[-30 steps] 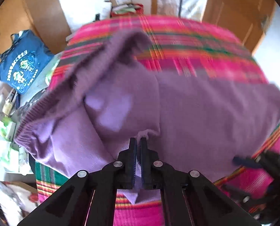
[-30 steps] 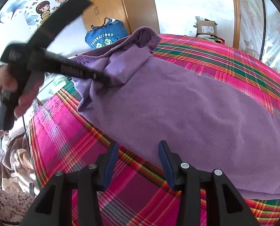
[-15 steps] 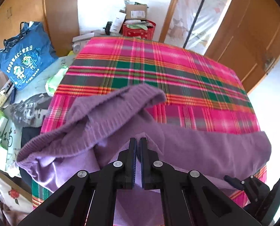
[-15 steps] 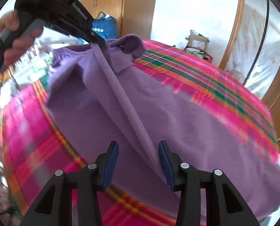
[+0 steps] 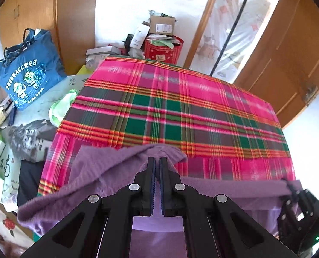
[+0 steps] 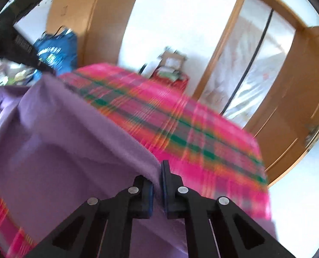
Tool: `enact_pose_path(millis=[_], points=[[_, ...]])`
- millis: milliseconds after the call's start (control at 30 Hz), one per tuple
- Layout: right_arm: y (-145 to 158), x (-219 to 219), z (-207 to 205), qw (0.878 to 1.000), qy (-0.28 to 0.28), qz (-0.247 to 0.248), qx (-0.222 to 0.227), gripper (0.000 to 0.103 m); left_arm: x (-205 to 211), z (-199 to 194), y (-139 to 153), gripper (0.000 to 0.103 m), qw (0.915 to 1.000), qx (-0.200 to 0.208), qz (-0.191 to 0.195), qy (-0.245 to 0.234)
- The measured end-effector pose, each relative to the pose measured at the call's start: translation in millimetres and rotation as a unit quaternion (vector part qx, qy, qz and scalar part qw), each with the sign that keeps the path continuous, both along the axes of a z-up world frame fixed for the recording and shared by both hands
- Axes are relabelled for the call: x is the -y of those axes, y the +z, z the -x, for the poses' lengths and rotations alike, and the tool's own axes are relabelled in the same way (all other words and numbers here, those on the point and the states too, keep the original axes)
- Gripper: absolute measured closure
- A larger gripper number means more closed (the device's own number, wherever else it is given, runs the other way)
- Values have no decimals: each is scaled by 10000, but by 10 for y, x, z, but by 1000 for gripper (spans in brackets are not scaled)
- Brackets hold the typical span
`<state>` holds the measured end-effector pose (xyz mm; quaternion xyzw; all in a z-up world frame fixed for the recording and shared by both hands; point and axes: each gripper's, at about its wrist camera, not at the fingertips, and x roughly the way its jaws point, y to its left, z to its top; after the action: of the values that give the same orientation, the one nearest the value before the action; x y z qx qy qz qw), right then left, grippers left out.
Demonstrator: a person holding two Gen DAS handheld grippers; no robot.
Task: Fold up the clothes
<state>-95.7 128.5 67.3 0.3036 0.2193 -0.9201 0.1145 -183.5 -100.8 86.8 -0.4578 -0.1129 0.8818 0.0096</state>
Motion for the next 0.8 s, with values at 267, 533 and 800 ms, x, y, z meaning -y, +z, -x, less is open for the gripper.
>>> enact_pose_path(millis=[267,533,800], points=[[16,218,445,9925,-235,-835,-858,96,-14,377,-30,99,9996,-136,118,212],[-457,355,762,9871,-381,-1462,-522,96,-12,739,-386,96,9987,386,236,218],[-502,117,859,9956,-307,-644,610,91,128,574,-359,83,9977,628,-161,-205]])
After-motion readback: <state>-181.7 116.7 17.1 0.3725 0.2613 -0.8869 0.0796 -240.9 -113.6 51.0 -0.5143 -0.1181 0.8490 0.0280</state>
